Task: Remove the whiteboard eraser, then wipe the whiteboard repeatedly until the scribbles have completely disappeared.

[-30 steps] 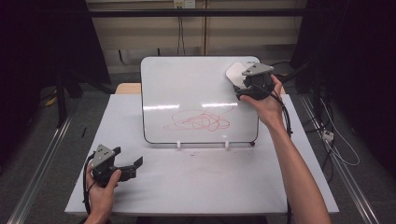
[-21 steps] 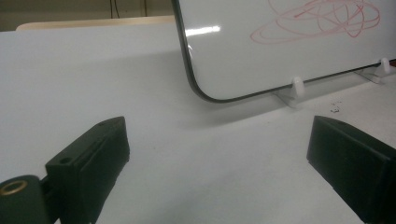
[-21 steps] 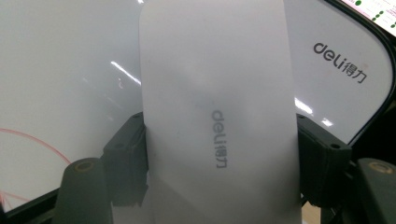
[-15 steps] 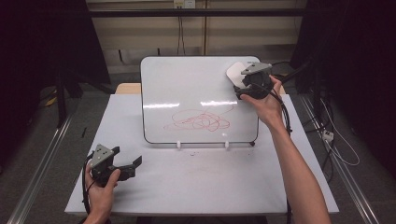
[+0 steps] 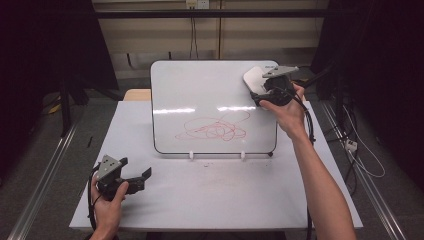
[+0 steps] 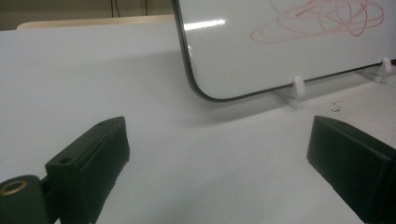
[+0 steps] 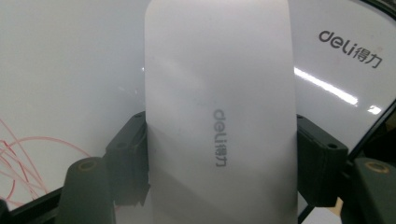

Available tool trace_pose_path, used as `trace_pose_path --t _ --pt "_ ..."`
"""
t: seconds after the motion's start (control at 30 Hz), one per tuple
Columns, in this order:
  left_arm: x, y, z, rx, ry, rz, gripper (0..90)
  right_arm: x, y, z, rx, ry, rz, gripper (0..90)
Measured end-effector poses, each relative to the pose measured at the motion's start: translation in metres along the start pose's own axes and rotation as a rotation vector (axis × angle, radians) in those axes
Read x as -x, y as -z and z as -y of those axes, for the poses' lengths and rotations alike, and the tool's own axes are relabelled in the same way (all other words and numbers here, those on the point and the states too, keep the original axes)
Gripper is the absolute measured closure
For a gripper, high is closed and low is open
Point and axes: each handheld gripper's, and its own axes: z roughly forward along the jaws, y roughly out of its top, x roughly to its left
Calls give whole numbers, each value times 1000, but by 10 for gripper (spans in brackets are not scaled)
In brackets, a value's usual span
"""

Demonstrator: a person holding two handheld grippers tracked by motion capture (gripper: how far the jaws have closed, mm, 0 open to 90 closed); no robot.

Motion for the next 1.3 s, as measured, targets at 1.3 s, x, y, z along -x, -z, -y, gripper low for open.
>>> trace_pose_path --t 1.3 --pt "-3 4 2 8 25 -18 56 -39 33 33 163 -1 -64 311"
